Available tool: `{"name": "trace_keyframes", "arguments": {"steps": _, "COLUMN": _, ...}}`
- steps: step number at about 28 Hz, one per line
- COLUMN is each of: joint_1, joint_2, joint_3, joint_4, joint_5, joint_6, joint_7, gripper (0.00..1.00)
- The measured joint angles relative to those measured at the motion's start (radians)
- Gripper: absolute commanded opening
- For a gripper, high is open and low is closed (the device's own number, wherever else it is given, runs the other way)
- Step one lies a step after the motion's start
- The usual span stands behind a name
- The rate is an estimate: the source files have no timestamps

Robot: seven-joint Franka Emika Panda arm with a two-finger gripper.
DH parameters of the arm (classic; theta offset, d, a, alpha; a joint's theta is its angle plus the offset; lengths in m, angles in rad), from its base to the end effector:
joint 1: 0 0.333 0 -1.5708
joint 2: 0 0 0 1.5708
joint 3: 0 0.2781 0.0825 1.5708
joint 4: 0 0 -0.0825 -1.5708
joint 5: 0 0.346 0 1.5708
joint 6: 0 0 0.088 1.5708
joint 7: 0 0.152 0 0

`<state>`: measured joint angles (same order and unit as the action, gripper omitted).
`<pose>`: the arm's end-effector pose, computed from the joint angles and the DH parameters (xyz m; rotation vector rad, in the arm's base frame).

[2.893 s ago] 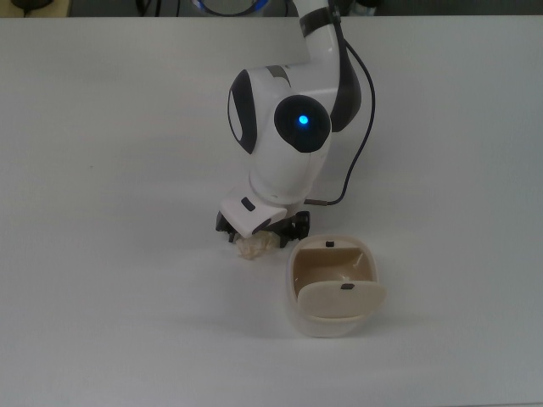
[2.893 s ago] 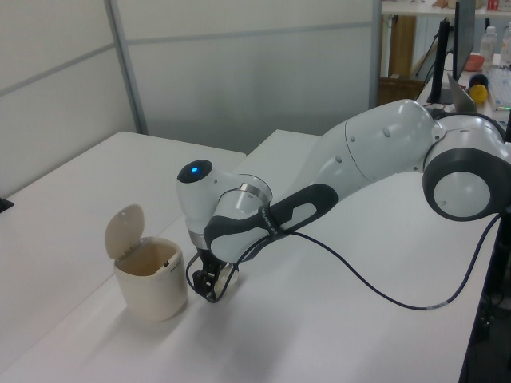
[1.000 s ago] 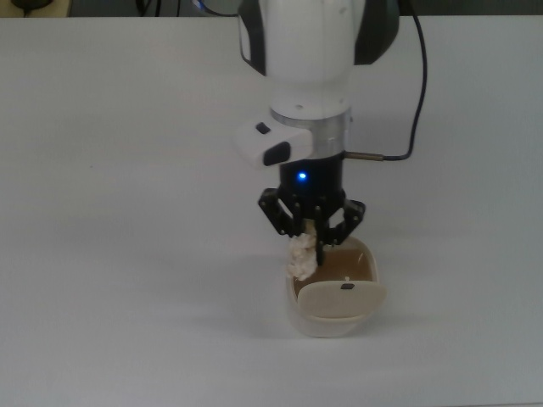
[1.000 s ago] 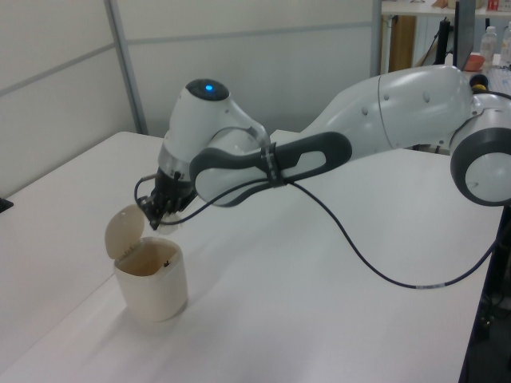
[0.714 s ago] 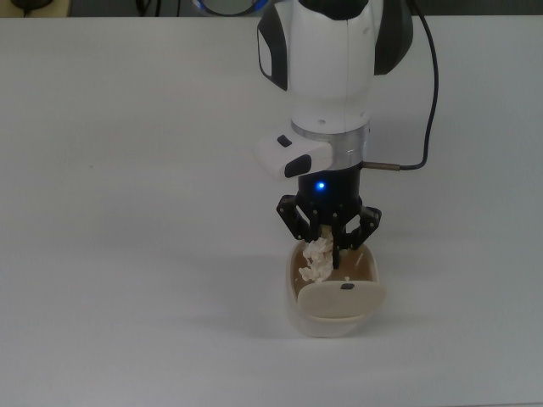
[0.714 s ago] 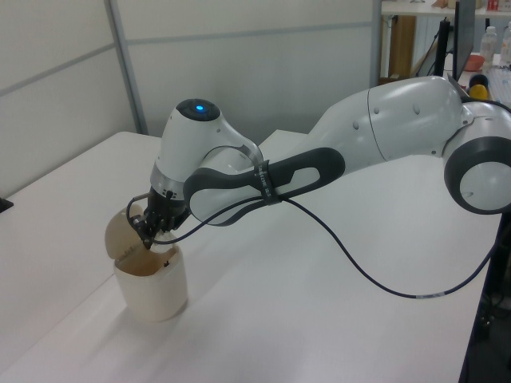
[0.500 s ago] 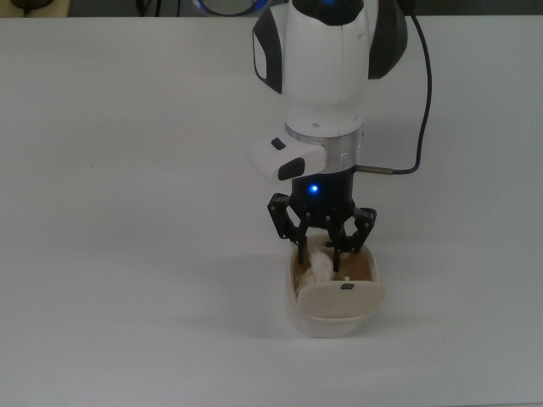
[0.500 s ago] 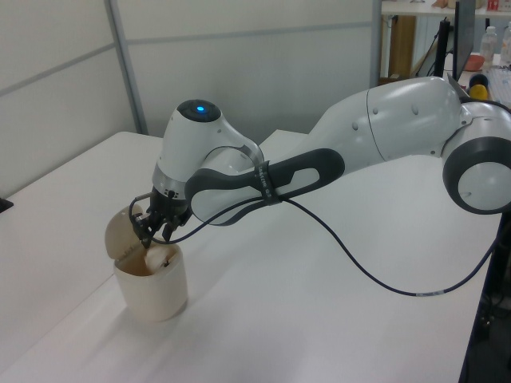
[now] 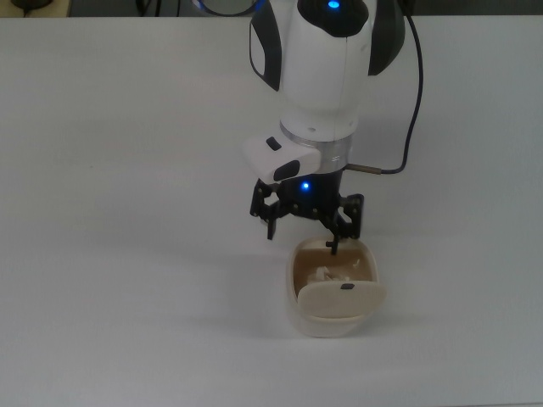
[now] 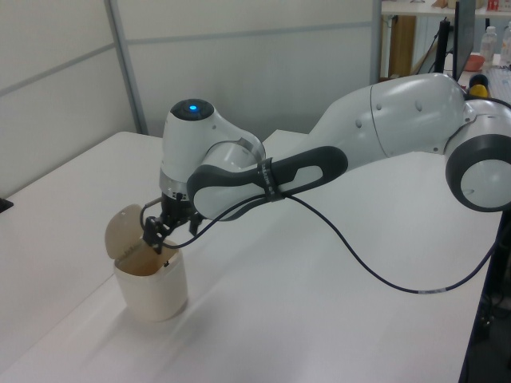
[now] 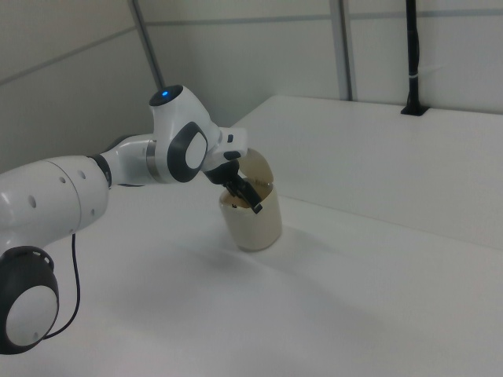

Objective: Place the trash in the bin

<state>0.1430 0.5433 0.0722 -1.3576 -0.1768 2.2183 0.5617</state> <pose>0.6879 0.1289 0.3787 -3.0582 0.4291 -0.5311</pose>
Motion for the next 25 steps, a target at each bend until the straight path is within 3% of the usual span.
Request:
{"name": "trace_keyframes", "arguments": {"steps": 5, "joint_1": -0.011, "joint_2": -0.033, "joint_3": -0.002, "joint_4": 0.002, "joint_5": 0.001, "joint_6": -0.164, "joint_7": -0.061, "gripper": 1.0}}
{"name": "trace_keyframes", "arguments": {"steps": 14, "joint_1": -0.063, "joint_2": -0.135, "joint_3": -0.003, "joint_4": 0.008, "joint_5": 0.044, "joint_6": -0.458, "joint_7": -0.25, "gripper": 1.0}}
{"name": "trace_keyframes", "arguments": {"steps": 25, "joint_1": -0.15, "joint_2": -0.214, "joint_3": -0.004, "joint_4": 0.008, "joint_5": 0.046, "joint_6": -0.65, "joint_7": -0.403, "gripper": 1.0}}
